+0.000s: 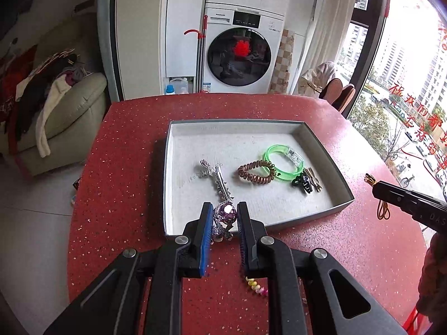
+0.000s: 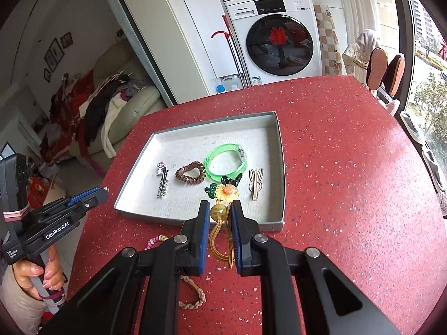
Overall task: Organize jewelry
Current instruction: 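Lower heart charm into tray and open left tool while right tool releases sunflower tie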
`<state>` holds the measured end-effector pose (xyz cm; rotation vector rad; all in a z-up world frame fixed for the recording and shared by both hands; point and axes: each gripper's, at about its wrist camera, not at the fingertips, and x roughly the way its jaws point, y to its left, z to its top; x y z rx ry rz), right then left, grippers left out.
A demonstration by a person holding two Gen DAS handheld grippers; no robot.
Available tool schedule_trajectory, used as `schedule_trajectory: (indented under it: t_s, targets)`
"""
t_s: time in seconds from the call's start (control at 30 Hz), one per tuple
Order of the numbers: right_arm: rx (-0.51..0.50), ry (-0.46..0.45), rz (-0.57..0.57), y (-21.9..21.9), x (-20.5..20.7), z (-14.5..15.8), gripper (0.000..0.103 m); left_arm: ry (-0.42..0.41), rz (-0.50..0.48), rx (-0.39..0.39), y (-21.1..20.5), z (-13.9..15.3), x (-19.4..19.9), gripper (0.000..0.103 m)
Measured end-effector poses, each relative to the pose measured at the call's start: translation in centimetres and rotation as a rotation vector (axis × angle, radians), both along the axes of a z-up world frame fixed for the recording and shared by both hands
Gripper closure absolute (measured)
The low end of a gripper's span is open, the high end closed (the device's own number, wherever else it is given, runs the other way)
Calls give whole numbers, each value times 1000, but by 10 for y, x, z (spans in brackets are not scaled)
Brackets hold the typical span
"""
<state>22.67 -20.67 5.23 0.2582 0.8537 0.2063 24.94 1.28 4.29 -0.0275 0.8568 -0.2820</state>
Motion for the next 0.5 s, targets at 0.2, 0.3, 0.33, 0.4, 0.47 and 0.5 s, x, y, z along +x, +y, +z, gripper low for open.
schedule_trajectory:
  t_s: [0.2,0.3,0.33,0.4,0.47,0.5]
  targets:
    - [2,4,-8,-4,32,-3,87,16,24,2,-4,-2,32,67]
    - [0,9,-15,-6,48,-7,87,20,39,11,-7,-4,49,67]
    - [0,12,-18,-6,54,-9,87,23,44,11,-8,-5,55,67]
    - [2,18,-25,-8,63,-13,87,28,50,11,-10,-7,65,67]
    - [3,28,-37,-11,72,-19,87,27,52,20,-14,-11,73,67]
    - [7,34,-43,-13,76,-23,87,26,51,31,-16,-13,76,67]
